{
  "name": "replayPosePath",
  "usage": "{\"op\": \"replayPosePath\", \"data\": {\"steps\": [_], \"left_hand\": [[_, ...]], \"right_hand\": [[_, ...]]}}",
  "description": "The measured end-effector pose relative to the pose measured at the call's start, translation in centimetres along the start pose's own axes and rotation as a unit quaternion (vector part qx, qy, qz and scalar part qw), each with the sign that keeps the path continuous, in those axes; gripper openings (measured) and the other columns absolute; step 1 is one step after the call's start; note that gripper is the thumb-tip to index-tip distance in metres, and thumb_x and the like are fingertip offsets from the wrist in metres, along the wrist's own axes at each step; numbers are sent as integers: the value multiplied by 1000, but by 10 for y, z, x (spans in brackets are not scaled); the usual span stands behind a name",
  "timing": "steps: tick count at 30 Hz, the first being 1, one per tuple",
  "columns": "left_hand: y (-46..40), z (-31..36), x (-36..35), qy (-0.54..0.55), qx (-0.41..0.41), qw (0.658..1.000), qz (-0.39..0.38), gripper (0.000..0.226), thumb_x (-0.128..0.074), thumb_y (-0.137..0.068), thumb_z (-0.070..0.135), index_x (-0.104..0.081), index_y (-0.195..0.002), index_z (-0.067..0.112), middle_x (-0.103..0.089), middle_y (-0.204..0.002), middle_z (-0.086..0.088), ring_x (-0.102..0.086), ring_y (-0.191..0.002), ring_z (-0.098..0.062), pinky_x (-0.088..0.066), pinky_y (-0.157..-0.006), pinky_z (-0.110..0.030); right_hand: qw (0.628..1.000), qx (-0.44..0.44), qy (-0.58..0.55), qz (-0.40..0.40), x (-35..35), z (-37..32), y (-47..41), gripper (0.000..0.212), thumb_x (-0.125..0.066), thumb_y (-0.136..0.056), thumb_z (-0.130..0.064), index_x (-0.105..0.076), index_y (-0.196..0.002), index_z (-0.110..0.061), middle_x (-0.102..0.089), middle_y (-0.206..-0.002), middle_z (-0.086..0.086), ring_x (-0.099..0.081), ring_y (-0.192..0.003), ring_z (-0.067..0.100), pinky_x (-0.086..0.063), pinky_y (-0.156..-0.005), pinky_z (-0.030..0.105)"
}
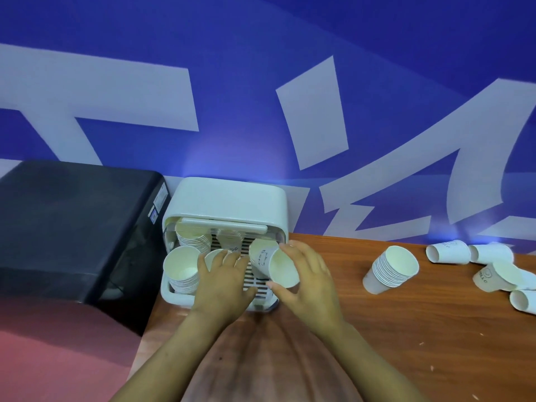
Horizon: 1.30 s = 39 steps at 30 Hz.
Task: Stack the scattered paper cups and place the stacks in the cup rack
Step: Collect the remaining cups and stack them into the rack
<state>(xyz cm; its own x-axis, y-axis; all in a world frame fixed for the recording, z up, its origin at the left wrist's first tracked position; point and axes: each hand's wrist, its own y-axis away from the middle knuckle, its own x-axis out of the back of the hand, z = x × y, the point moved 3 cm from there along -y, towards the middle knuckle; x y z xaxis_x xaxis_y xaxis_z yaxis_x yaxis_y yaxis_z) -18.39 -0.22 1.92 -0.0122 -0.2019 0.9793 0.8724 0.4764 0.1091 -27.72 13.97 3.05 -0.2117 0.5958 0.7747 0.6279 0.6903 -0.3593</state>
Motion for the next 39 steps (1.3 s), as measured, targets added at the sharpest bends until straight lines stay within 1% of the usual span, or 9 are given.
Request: {"op": "replayPosePath", "data": {"steps": [8,13,17,20,22,27,31,36,39], "left_hand": [[-14,10,0,-45,-32,997,-50,59,-46,-92,42,-28,-144,22,-27,-153,0,-10,-145,-24,-4,-114,-58],[-17,3,6,-25,-7,1000,-16,64,-46,-90,46,-25,-146,25,-18,-156,0,-7,-146,-25,-8,-115,-54],[-6,-12,8,8,-20,1000,22,60,-67,-73,46,-55,-128,23,-46,-142,-9,-34,-138,-33,-29,-106,-62],[-2,-21,11,6,-11,1000,0,58,-51,-89,46,-34,-141,29,-19,-156,-1,-7,-146,-25,-8,-115,-53],[-1,-26,12,10,1,1000,-18,55,-45,-92,46,-28,-142,31,-10,-157,3,2,-146,-21,-2,-116,-49],[6,-30,10,50,0,999,-13,48,-46,-92,43,-34,-137,32,-15,-156,6,1,-146,-21,-4,-116,-49],[7,-34,9,46,1,999,-21,47,-45,-92,44,-33,-136,34,-15,-155,6,-1,-146,-21,-4,-116,-50],[5,-34,9,44,2,999,-26,49,-48,-90,41,-33,-136,32,-18,-154,5,-3,-145,-24,-4,-115,-50],[7,-31,10,38,-4,999,-23,52,-48,-90,40,-31,-138,30,-19,-153,4,-3,-146,-24,-3,-115,-51]], "right_hand": [[995,39,80,54,-27,-2,6,57,-74,-71,-42,-49,-121,-30,-50,-133,-6,-49,-117,16,-46,-88,32],[992,45,108,55,-43,1,2,62,-84,-63,-32,-50,-115,-29,-50,-129,-3,-49,-115,18,-52,-79,34],[992,28,122,27,-62,2,2,52,-75,-69,-33,-49,-114,-31,-47,-130,-6,-48,-116,16,-52,-77,32],[993,-5,117,0,-71,2,0,57,-79,-67,-38,-49,-116,-30,-54,-130,-4,-53,-114,19,-52,-79,32],[990,-25,135,-19,-75,0,-2,58,-75,-68,-43,-50,-118,-30,-55,-131,-3,-53,-113,19,-51,-77,31],[976,-107,163,-100,-91,7,-1,66,-77,-65,-42,-52,-125,-29,-49,-141,-2,-57,-114,23,-53,-77,35],[970,-139,144,-137,-92,10,-11,65,-61,-82,-28,-34,-141,-30,-27,-152,-6,-41,-127,23,-43,-97,35],[966,-165,153,-131,-89,8,-17,65,-57,-84,-44,-31,-142,-31,-34,-148,-8,-45,-120,22,-43,-92,34],[952,-177,175,-177,-86,7,-17,69,-54,-86,-51,-22,-145,-34,-18,-157,-7,-42,-124,21,-42,-94,32]]}}
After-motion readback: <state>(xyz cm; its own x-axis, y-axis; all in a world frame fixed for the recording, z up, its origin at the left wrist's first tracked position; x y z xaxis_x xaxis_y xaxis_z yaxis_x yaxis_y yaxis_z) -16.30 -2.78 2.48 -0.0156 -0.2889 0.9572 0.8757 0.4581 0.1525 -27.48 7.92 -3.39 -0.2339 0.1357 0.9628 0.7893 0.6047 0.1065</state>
